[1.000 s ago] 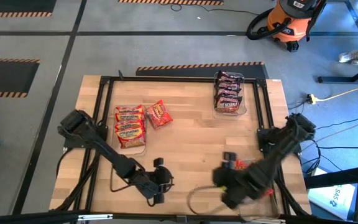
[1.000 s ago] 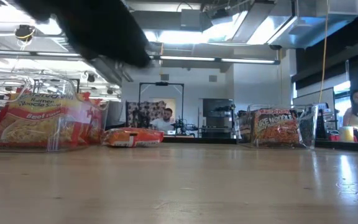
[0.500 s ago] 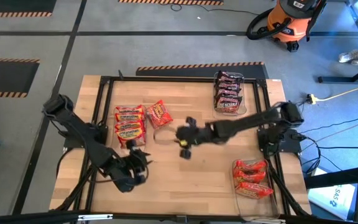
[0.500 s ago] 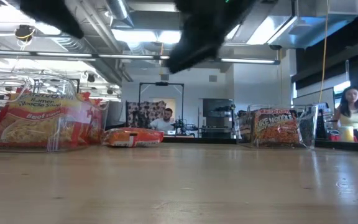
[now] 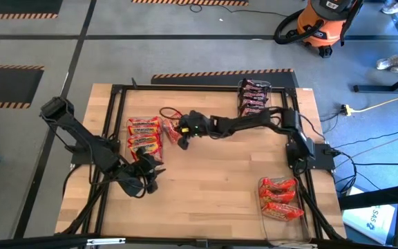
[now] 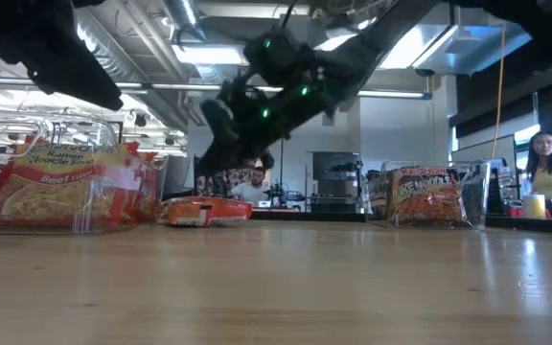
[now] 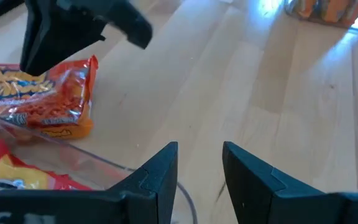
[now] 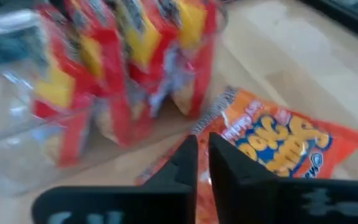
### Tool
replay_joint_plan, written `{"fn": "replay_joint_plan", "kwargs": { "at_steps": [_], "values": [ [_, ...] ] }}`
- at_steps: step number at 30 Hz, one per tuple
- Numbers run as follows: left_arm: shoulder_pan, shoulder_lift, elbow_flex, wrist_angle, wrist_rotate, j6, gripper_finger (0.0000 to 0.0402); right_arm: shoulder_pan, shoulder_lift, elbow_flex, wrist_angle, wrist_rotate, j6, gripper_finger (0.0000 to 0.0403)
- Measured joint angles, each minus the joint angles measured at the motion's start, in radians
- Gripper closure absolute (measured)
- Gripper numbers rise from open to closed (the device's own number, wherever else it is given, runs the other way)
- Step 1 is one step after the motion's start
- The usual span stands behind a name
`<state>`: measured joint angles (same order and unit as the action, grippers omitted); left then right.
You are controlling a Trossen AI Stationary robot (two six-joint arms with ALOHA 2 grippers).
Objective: Sort Maruchan noodles
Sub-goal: Put the orange noodle pack into the bottom transparent bin
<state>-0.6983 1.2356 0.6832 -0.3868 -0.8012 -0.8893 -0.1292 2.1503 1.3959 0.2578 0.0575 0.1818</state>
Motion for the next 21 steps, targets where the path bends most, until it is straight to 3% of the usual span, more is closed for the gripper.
{"fn": "replay_joint_plan", "kwargs": {
  "at_steps": [7,21],
  "values": [
    [0.0,0.005,-0.005,0.043,0.006,0.001,0.028,-0.009,0.067,0.045,-0.106,0.034,-0.067,0.0393],
    [0.0,0.005,-0.005,0.099,0.007,-0.003,0.028,0.159,-0.045,0.046,-0.506,0.079,-0.137,0.0391]
  ]
}}
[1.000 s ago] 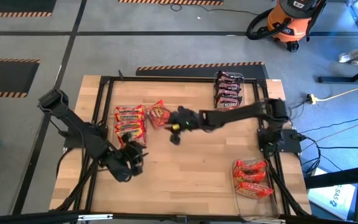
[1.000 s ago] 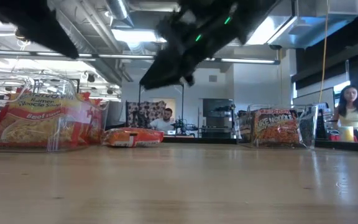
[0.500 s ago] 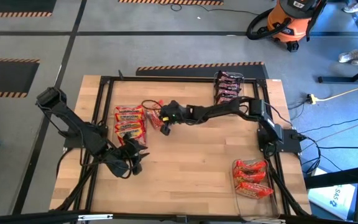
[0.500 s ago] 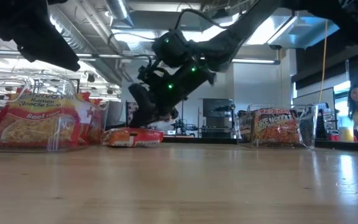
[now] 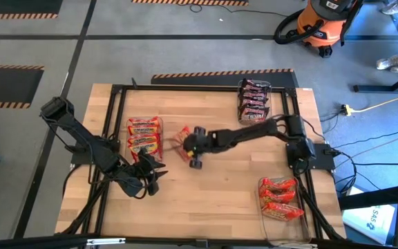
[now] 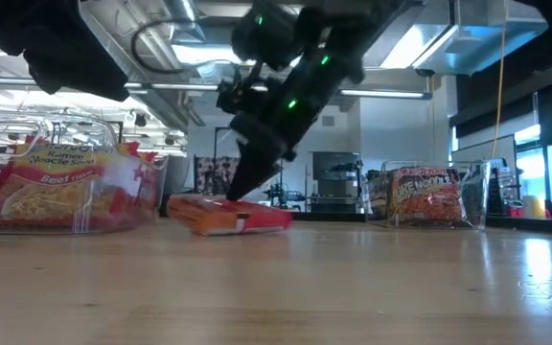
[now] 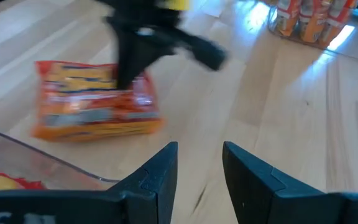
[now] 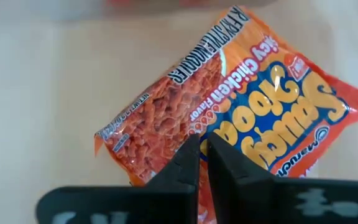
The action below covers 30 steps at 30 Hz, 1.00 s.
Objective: Sort Maruchan noodles
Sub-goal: Put the orange noodle pack into the bottom transparent bin
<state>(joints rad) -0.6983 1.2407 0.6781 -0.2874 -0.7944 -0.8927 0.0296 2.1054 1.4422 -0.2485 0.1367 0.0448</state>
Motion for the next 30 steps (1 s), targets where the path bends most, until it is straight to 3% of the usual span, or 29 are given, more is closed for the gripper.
{"fn": "replay_joint_plan", "kwargs": {
  "at_steps": [5,10,16,20,25,30],
  "values": [
    [0.0,0.0,0.0,0.014,0.0,-0.049,0.028,0.109,-0.02,0.0,-0.099,-0.001,0.029,0.0391],
    [-0.003,0.0,0.0,0.064,0.0,-0.048,0.028,0.223,-0.021,0.0,-0.084,0.002,0.085,0.0391],
    [-0.003,0.006,0.0,0.138,-0.001,-0.042,0.028,0.307,-0.15,-0.005,-0.139,0.023,0.113,0.0391],
    [-0.002,0.051,0.0,0.242,0.0,-0.017,0.028,0.318,-0.266,-0.032,-0.158,0.044,0.118,0.0391],
    [-0.002,0.156,0.011,0.451,0.028,0.081,0.028,0.279,-0.38,-0.169,-0.11,0.021,0.167,0.0391],
    [-0.002,0.28,0.123,0.459,0.076,0.118,0.028,0.2,-0.416,-0.36,0.094,-0.115,0.265,0.0391]
  ]
}}
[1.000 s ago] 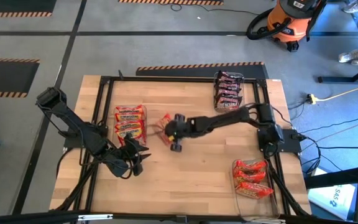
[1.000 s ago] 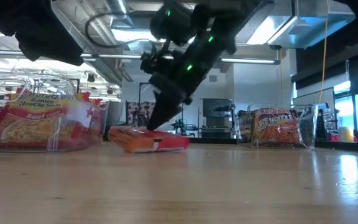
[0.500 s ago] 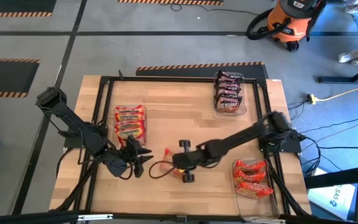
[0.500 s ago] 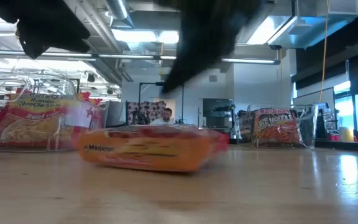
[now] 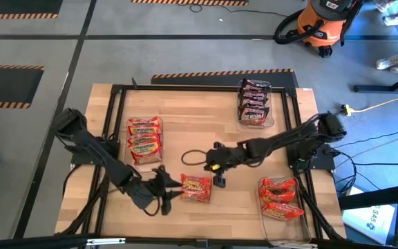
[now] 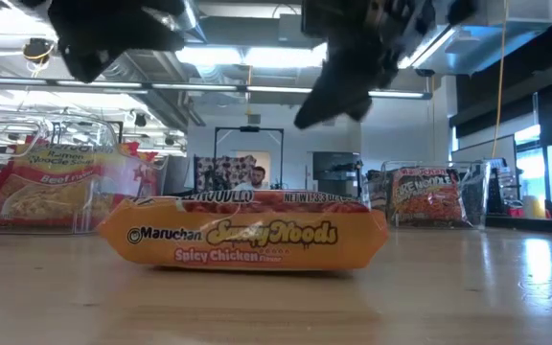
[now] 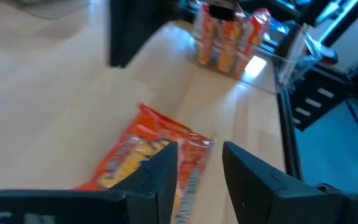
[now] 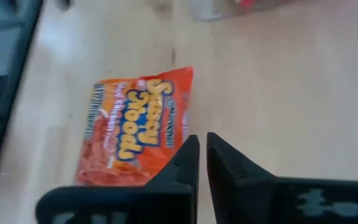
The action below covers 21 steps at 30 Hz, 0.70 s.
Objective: Sort Maruchan noodles
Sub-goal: Put the orange noodle pack into the bottom transparent bin
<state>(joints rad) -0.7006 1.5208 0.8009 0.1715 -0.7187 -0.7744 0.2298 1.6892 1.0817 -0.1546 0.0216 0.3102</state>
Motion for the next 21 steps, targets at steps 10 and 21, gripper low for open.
{"fn": "replay_joint_plan", "kwargs": {
  "at_steps": [10,21],
  "values": [
    [0.0,0.289,0.198,-0.031,0.086,-0.062,0.028,-0.077,0.0,-0.135,0.22,-0.151,0.112,0.0317],
    [0.0,0.512,0.272,-0.015,0.028,-0.158,0.028,-0.074,0.123,-0.134,0.364,-0.157,0.209,0.0091]
  ]
}}
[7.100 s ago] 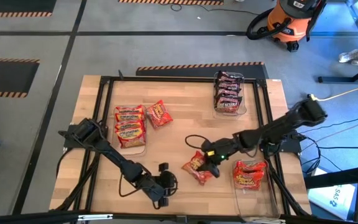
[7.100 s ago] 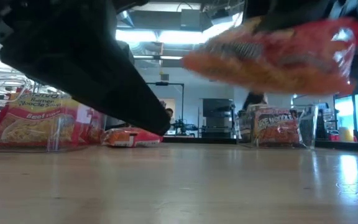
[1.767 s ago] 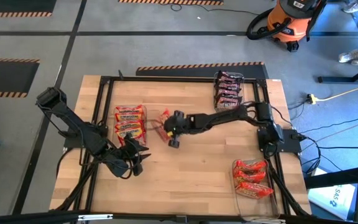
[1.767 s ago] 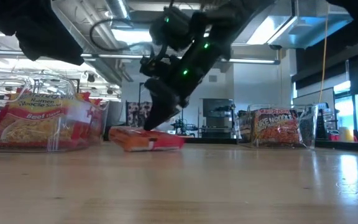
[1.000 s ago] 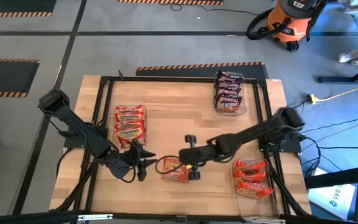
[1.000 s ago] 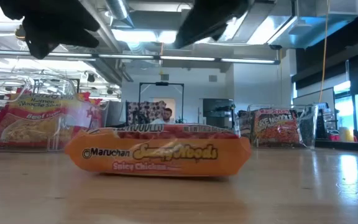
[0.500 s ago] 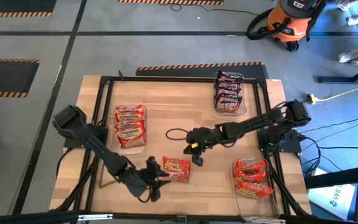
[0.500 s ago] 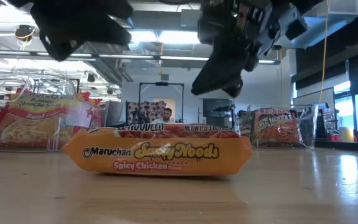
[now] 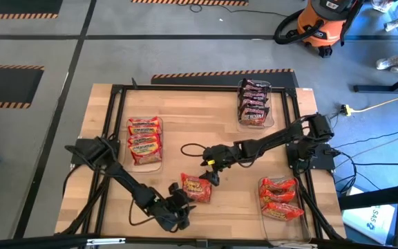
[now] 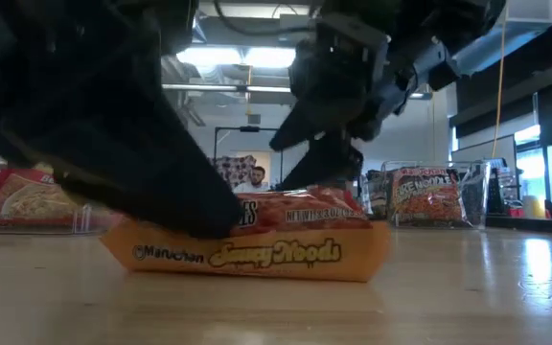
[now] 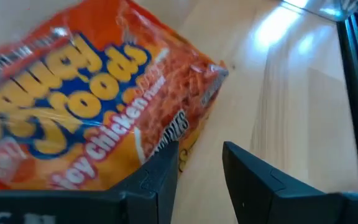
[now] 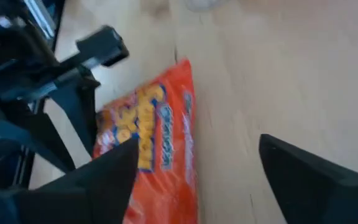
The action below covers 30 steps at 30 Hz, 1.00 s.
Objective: Sort Maruchan noodles
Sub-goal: Put the orange noodle pack into the bottom transparent bin
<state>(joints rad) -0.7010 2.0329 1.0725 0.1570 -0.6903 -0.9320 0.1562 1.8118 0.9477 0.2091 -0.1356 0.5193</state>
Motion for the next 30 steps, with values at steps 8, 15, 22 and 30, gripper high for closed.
{"fn": "replay_joint_plan", "kwargs": {
  "at_steps": [8,15,22,30],
  "values": [
    [-0.004,0.011,-0.005,-0.017,-0.005,0.013,0.028,0.0,0.078,0.0,0.032,-0.096,0.103,0.0075],
    [0.001,0.011,-0.005,-0.029,-0.011,0.022,0.028,-0.002,0.114,0.003,0.082,-0.12,0.157,0.0087],
    [0.001,0.011,-0.005,-0.042,-0.026,0.026,0.028,-0.015,0.174,0.005,0.149,-0.16,0.219,0.0088],
    [0.013,0.01,-0.005,-0.067,-0.028,0.026,0.028,-0.013,0.202,0.015,0.194,-0.262,0.277,0.0088]
  ]
}}
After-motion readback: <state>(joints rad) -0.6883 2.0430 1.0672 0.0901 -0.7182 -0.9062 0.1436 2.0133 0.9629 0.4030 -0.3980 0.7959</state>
